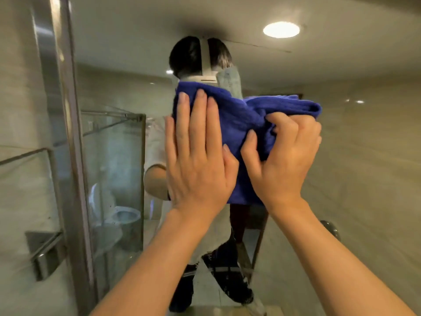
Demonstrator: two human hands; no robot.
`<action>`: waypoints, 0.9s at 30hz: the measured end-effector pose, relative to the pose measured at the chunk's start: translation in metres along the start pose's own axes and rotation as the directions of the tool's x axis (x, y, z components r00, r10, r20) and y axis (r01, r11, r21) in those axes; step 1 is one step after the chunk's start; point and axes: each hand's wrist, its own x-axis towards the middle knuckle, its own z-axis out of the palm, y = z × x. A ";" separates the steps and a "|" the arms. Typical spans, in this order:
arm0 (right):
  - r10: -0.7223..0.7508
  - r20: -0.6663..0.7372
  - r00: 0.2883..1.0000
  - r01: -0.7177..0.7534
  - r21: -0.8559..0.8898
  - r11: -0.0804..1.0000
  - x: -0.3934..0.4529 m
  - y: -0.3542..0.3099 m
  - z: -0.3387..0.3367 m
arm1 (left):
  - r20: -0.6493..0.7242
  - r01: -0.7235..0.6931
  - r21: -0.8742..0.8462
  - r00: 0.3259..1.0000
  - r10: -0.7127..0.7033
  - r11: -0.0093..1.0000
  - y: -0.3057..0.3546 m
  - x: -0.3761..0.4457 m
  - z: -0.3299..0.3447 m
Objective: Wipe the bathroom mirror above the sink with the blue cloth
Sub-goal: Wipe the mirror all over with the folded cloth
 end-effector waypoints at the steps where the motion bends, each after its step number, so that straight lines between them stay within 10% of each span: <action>1: 0.037 0.003 0.999 -0.037 -0.021 0.999 0.000 0.010 -0.006 | 0.001 -0.024 -0.015 1.000 0.024 1.000 0.013 0.001 0.004; 6: 0.273 -0.010 0.962 -0.273 -0.070 0.960 0.005 -0.019 -0.002 | 0.005 -0.020 -0.023 1.000 0.020 1.000 0.011 0.002 0.006; 17: 0.104 0.018 0.994 -0.105 0.119 0.987 0.004 -0.036 0.008 | -0.072 0.148 0.002 0.986 -0.148 0.989 -0.005 -0.006 -0.001; 27: 0.126 -0.052 0.991 -0.126 0.002 0.992 0.011 0.085 -0.046 | -0.080 0.109 -0.024 0.991 -0.111 0.994 0.124 -0.009 0.043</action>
